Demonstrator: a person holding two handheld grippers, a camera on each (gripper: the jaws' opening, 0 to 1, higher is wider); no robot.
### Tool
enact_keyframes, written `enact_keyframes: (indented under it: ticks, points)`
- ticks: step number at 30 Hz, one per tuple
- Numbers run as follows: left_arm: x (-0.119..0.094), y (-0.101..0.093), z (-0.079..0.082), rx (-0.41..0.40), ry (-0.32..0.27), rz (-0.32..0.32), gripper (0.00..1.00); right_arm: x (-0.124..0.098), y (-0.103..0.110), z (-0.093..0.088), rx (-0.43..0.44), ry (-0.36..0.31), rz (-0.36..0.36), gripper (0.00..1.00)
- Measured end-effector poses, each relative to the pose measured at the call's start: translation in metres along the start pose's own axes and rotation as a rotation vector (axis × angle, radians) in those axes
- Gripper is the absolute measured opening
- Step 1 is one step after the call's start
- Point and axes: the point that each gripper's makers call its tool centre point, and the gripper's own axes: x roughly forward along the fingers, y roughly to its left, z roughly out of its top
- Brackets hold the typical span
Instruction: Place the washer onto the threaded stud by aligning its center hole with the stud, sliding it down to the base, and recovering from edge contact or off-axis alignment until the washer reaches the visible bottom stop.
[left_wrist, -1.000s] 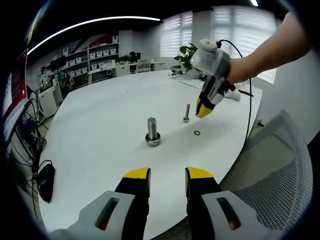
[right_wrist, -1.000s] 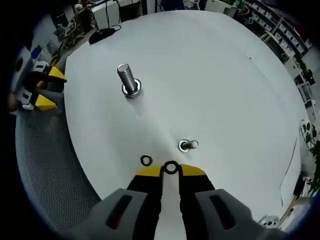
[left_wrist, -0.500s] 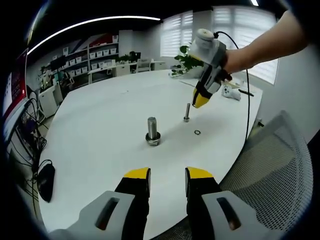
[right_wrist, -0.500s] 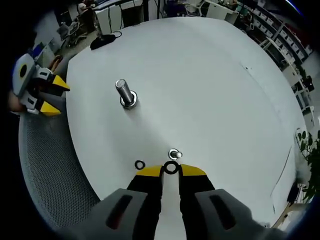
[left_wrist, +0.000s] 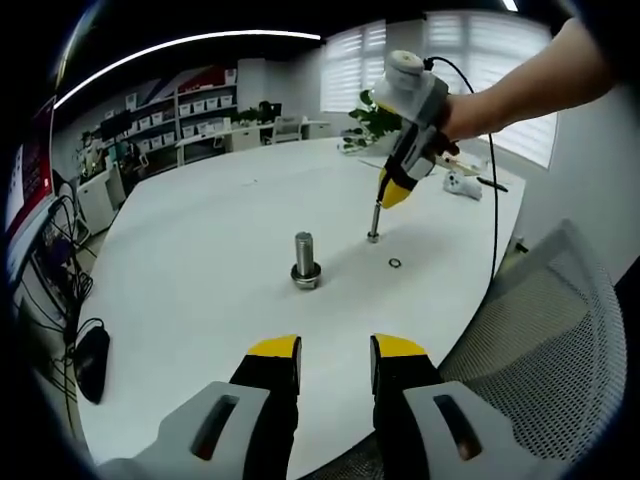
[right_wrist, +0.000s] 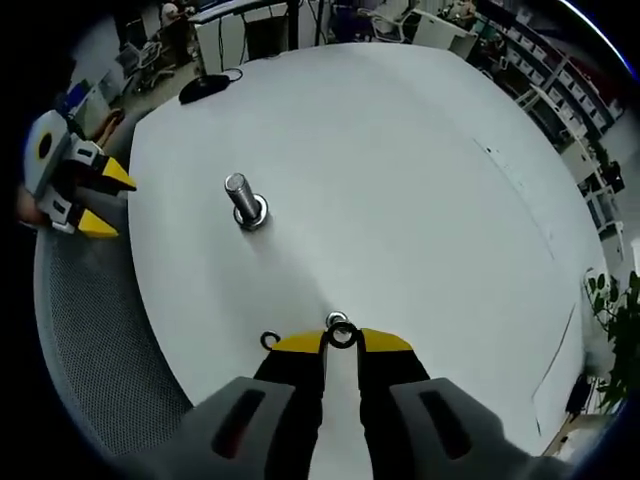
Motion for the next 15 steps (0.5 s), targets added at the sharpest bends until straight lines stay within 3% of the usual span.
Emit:
enact_keyframes:
  ticks: [15]
  points:
    - [0.000, 0.000, 0.000, 0.001, -0.002, 0.003, 0.26, 0.011, 0.000, 0.002, -0.003, 0.019, 0.007, 0.14]
